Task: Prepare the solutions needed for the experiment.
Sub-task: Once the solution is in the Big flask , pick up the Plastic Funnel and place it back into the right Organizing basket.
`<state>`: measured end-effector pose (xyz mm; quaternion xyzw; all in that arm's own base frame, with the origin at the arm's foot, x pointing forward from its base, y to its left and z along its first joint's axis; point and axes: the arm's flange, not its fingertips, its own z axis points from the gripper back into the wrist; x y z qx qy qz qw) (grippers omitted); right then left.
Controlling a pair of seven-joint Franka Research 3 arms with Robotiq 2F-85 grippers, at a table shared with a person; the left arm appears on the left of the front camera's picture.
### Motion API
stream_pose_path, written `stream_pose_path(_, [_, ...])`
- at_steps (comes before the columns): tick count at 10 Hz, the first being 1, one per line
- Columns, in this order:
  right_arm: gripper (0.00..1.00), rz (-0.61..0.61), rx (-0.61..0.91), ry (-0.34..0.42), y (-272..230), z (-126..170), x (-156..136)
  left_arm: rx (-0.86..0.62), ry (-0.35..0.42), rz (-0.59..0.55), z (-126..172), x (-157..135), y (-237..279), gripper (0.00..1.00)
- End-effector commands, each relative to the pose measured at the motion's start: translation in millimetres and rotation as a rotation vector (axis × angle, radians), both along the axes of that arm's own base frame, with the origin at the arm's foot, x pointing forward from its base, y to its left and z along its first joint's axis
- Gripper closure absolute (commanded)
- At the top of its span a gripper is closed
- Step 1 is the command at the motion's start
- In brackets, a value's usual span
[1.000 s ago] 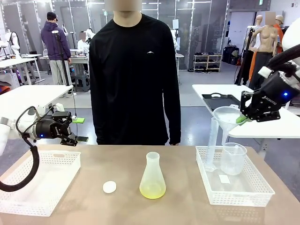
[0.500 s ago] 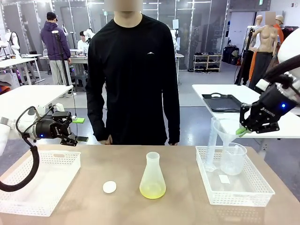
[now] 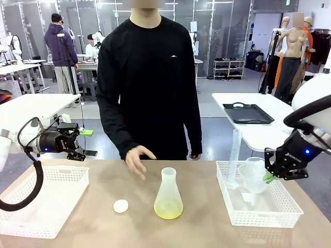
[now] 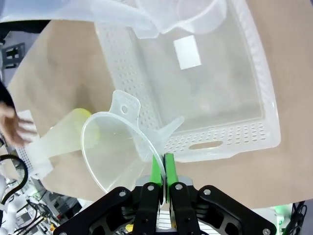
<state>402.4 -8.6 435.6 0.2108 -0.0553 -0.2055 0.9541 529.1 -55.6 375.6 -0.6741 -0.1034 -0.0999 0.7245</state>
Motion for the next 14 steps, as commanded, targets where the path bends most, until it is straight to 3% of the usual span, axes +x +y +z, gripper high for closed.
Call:
stream_pose_path(1, [0.99, -0.069, -0.078, 0.020, -3, -5, 12, -0.010, -0.001, -0.011, 2, -1, -1, 0.00])
stream_pose_path(3, [0.94, -0.101, -0.065, 0.065, -5, -14, 19, -0.010, -0.001, -0.011, 2, -1, -1, 0.00])
stream_pose_path(4, [0.77, -0.093, -0.059, 0.072, -6, -15, 21, -0.010, -0.001, -0.011, 2, -1, -1, 0.00])
stream_pose_path(5, [0.74, -0.099, -0.068, 0.076, -6, -14, 23, -0.010, -0.001, -0.011, 2, -1, -1, 0.00])
stream_pose_path(6, [0.57, -0.101, -0.070, 0.070, -5, -12, 24, -0.010, -0.001, -0.011, 2, -1, -1, 0.00])
stream_pose_path(7, [0.54, -0.100, -0.074, 0.070, -3, -11, 26, -0.010, -0.001, -0.011, 2, -1, -1, 0.00])
stream_pose_path(8, [0.37, -0.099, -0.076, 0.063, -2, -10, 28, -0.010, -0.001, -0.011, 2, -1, -1, 0.00])
stream_pose_path(9, [0.34, -0.097, -0.077, 0.060, 1, -10, 29, -0.010, -0.001, -0.011, 2, -1, -1, 0.00])
stream_pose_path(10, [0.45, -0.071, -0.041, 0.049, 13, -12, 37, -0.010, -0.001, -0.011, 2, -1, -1, 0.00])
stream_pose_path(11, [0.45, -0.071, -0.049, 0.044, -6, -12, 24, -0.010, -0.001, -0.011, 2, -1, -1, 0.00])
stream_pose_path(14, [0.45, -0.071, -0.049, 0.044, -6, -12, 24, -0.010, -0.001, -0.011, 2, -1, -1, 0.00])
